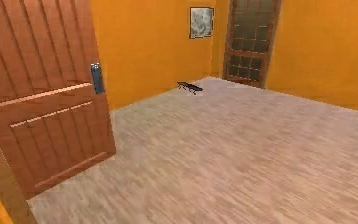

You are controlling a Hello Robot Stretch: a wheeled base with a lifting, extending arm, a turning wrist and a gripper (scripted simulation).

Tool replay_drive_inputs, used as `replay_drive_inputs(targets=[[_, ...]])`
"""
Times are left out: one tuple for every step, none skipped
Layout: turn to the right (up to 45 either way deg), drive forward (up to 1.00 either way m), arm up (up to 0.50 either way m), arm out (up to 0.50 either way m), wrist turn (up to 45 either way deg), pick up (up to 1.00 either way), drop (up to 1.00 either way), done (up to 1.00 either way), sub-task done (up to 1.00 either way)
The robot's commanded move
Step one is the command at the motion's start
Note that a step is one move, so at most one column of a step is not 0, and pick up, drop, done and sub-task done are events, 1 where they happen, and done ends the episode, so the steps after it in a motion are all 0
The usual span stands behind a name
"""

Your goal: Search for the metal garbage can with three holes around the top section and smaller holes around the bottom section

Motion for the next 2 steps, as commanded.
replay_drive_inputs(targets=[[0.0, 0.20, 0.00, 0.00, 0.0, 0.00, 0.00, 0.00, 0.00], [0.0, 0.60, 0.00, 0.00, 0.0, 0.00, 0.00, 0.00, 0.00]])
